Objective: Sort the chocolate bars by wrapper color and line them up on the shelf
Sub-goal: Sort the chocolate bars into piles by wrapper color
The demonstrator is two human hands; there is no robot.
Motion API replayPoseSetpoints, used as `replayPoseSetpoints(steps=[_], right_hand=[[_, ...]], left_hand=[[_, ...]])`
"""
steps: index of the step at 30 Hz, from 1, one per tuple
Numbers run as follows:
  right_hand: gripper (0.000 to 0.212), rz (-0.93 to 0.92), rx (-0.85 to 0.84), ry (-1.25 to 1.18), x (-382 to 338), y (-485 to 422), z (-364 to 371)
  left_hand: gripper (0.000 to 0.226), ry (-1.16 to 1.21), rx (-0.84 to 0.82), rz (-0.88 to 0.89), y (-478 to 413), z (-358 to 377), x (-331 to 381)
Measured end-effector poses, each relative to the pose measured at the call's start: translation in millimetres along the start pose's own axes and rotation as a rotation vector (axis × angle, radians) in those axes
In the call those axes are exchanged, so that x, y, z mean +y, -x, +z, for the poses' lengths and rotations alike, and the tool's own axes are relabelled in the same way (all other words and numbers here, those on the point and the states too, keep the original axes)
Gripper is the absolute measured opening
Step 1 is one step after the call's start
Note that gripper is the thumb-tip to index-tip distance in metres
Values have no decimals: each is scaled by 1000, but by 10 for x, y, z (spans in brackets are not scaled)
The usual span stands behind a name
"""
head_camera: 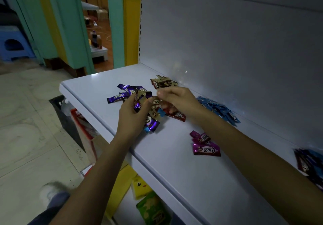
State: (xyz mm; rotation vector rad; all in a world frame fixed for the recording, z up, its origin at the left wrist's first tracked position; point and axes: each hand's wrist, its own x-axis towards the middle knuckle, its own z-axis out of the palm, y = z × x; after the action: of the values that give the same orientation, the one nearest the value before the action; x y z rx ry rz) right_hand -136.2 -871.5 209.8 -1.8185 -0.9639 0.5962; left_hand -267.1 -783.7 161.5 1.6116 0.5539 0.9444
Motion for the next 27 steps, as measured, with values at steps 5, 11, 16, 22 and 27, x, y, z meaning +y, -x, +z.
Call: replayPoseSetpoints(steps=[5,11,16,22,27], right_hand=[[9,92,-13,-218,-10,-207,-7],[21,264,386,-379,132,-667,-233],[21,-4,648,160,265,-1137,-254],[22,-111,287,716,422,-1286,-94],[23,-125,267,684,266,-1230,-145]], left_hand=[[22,26,61,-26,-33,-3,-36],[21,63,56,-61,-48,11,-37],[22,122,110,-47,-63,17,-24],[16,160,140,-50,-94,27,-34],[9,183,161,-112,-136,33,-49]])
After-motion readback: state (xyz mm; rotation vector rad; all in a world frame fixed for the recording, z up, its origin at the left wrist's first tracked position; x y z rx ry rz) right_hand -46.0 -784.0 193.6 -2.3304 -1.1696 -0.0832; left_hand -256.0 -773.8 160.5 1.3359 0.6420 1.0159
